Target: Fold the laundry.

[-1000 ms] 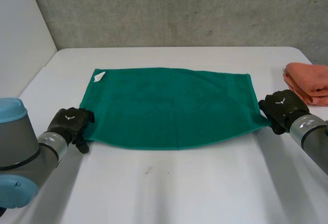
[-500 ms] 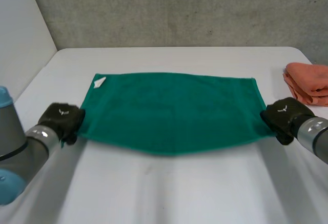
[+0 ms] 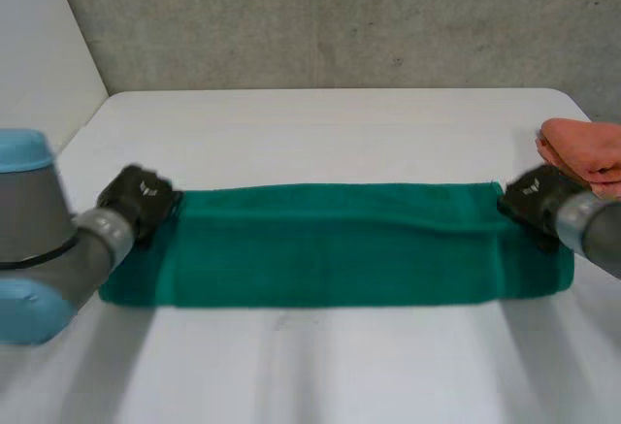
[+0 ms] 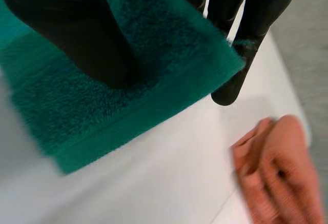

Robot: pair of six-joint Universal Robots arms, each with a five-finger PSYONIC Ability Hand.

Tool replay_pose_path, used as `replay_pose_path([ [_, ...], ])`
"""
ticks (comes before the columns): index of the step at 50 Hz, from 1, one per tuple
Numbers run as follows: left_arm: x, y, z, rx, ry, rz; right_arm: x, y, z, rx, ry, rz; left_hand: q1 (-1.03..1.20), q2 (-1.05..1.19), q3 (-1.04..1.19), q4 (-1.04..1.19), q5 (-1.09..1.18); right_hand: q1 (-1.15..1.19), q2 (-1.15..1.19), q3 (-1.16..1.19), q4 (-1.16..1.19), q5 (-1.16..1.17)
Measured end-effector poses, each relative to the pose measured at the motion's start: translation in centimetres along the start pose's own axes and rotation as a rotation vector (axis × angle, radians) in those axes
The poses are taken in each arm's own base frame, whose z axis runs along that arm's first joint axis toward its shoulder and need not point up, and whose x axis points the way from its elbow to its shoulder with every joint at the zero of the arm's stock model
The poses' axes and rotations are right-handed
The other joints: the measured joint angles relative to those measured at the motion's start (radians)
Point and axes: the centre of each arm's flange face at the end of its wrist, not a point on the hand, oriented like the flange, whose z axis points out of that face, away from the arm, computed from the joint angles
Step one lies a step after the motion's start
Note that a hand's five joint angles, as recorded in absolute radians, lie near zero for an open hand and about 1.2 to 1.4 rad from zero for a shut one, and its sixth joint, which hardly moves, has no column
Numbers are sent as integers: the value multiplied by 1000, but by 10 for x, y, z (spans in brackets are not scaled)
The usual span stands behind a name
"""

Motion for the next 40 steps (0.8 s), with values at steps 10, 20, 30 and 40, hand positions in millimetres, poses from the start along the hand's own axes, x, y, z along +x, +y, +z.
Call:
replay_pose_path([
  [10,8,-8,92,132,-173,31,-2,-25,79,55,153,-43,0,0,0,0,0,0,0,0,0,0],
  [20,12,-10,136,256,-299,36,2,-31,135,58,292,-42,-469,-470,-438,-453,-411,-558,-596,-589,-569,-543],
  [30,16,-31,109,356,-376,24,30,-55,108,122,367,101,-953,-991,-978,-998,-940,-788,-952,-966,-954,-934],
  [40,5,-44,28,372,-346,-168,32,-40,23,203,149,331,-953,-991,-978,-998,-940,-789,-952,-966,-954,-934],
])
